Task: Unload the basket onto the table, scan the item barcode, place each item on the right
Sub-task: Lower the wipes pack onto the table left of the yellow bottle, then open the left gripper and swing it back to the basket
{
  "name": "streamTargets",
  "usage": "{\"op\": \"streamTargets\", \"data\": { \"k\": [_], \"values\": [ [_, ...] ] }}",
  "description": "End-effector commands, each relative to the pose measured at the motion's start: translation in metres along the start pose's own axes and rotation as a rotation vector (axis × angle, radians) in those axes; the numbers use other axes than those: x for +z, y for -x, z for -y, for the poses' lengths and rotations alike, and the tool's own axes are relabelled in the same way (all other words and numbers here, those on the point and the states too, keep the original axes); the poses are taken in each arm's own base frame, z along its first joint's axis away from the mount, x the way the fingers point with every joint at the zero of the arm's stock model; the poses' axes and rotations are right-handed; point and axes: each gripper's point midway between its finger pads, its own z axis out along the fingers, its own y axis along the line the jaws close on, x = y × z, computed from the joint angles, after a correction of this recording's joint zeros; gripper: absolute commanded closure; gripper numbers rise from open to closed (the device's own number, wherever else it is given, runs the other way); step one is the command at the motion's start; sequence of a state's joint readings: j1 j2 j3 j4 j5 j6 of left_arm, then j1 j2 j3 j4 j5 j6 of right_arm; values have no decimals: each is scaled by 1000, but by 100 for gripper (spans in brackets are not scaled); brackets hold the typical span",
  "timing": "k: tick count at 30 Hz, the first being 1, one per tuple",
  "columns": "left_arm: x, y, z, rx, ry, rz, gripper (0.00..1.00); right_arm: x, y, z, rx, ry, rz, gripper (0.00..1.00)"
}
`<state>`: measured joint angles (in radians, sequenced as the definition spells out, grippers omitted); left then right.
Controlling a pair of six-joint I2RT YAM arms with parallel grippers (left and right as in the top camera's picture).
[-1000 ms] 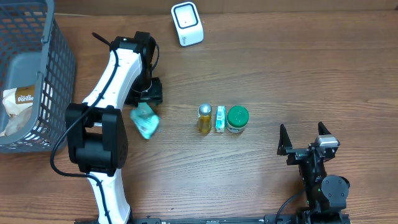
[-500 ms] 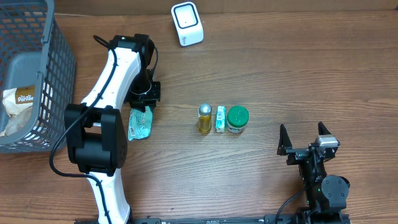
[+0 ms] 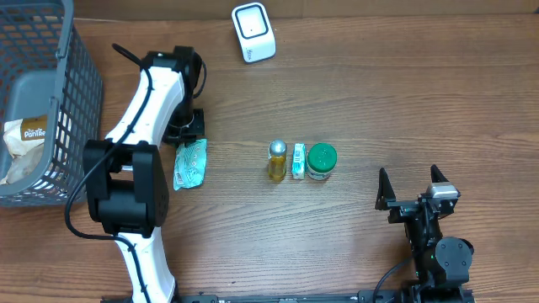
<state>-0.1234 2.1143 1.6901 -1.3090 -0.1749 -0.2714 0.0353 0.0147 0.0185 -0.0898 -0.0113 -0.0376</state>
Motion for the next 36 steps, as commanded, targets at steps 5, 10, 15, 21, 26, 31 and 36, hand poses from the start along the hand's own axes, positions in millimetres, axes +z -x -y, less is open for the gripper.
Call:
{"op": "streamTargets", "data": {
  "k": [5,10,15,21,26,31,36],
  "values": [
    [49,-23,22,47,-95,-62,72,0,-1,-2,3,7,7,0],
    [71,-34,38,45,-178,-79,60,0,-1,-2,3,7,6,0],
    [59,-34,70,51,-372,-92,52,0,-1,-2,3,7,6,0],
    [28,-18,82,56,-461,-58,53,0,-1,-2,3,7,6,0],
    [-60,19,48,15,-411,142,51,0,-1,-2,3,7,7,0],
    [-195,33,-43,-128,-333,486,47,0,-1,-2,3,7,7,0],
    [-281,12,-161,-390,-134,785,44,0,-1,-2,3,7,6,0]
  ]
}}
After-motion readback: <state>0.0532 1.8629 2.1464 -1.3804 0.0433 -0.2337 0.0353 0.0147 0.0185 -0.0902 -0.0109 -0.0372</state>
